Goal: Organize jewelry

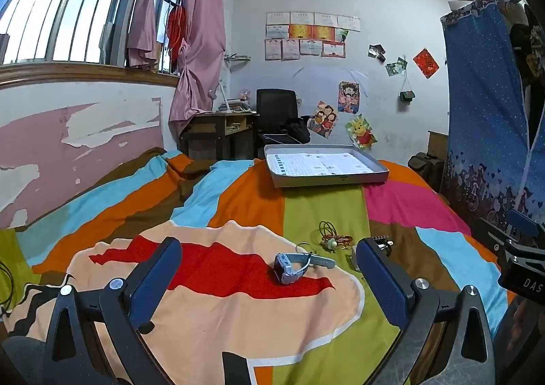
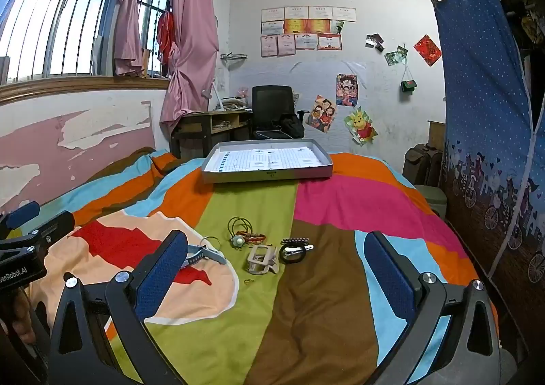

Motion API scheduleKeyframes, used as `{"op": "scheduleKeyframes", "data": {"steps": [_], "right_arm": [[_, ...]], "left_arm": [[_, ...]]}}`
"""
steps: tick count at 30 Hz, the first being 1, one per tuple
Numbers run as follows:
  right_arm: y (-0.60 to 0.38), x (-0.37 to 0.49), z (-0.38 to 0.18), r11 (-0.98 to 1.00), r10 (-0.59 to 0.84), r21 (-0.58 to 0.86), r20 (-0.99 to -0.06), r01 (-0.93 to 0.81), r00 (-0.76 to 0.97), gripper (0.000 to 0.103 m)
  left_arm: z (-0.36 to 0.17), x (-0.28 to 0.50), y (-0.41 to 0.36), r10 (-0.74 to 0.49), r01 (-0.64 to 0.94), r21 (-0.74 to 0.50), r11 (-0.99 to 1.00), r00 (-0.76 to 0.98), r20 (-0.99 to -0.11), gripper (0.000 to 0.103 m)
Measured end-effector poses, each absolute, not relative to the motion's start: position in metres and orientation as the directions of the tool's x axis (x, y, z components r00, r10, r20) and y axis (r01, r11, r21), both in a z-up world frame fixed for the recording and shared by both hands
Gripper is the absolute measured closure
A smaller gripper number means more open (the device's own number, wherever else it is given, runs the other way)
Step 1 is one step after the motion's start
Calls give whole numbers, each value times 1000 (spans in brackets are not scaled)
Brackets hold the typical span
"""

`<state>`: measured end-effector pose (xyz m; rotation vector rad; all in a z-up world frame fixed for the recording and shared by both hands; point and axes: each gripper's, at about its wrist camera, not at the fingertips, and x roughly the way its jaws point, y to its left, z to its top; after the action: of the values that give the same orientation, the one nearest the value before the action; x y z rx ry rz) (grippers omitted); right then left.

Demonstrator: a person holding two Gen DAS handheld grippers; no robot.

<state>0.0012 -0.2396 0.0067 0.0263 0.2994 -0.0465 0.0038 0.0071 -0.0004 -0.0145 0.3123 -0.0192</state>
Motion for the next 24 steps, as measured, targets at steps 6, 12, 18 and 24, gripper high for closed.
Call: {"op": "scheduleKeyframes", "data": {"steps": [6,12,18,24], "right_arm": [[-240,1,7,999,-42,19,-296,49,954,1],[-240,2,6,999,-42,20,-297,50,954,1],[-241,2,6,998,-43,21,-302,52,952,1],[-240,5,4,998,-44,26,-305,55,951,1]], "left_arm": [[-1,5,6,-25,21,-17,1000,950,-310,0],[-1,6,4,-32,29,-14,999,952,-304,0],[-1,2,2,-44,44,-5,999,953,-299,0],[0,2,3,-42,42,-6,999,953,-299,0]]}}
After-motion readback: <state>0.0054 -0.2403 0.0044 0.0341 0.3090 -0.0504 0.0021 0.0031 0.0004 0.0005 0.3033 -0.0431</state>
